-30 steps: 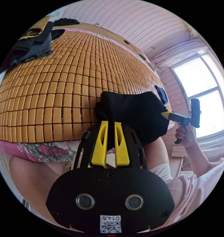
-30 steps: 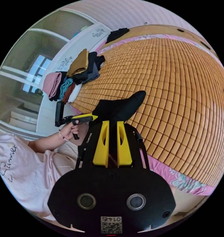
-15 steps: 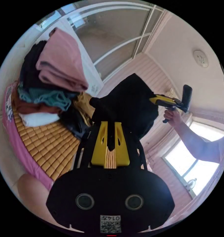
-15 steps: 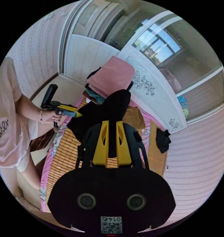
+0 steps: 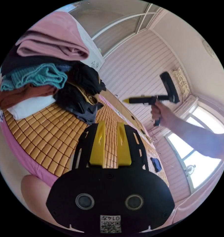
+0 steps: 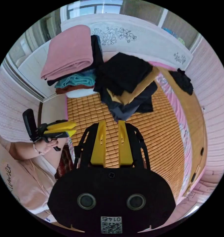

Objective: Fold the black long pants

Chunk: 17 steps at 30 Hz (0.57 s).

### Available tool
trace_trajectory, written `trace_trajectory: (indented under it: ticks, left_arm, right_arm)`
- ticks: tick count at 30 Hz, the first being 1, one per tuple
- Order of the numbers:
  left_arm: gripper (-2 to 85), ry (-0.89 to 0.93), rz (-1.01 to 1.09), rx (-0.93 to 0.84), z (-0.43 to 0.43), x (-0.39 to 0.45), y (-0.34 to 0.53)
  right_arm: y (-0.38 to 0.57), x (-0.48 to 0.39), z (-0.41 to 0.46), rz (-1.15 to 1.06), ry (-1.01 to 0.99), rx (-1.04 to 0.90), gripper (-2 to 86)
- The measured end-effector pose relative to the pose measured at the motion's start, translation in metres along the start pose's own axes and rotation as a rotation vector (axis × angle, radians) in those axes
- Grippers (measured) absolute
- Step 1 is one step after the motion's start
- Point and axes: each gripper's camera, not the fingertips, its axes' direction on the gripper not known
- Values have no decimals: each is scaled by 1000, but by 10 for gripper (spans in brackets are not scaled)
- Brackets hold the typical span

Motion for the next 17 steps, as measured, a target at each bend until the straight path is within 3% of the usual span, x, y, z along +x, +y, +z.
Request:
trace_trajectory:
  ticks: [5, 9, 13, 17]
  left_arm:
    - [65, 127, 127, -139, 24, 55, 54]
    - [67, 219, 288, -233, 47, 115, 86]
    - [76, 317, 489, -336, 66, 188, 133]
    - [79, 365, 666, -478, 86, 247, 183]
  right_arm:
    - [264, -47, 79, 500, -98, -288, 66]
    - [412, -84, 72, 882, -151, -334, 74]
    - [510, -104, 32, 1170, 6, -209, 79]
    - [554, -99, 6, 1352, 122, 87, 81]
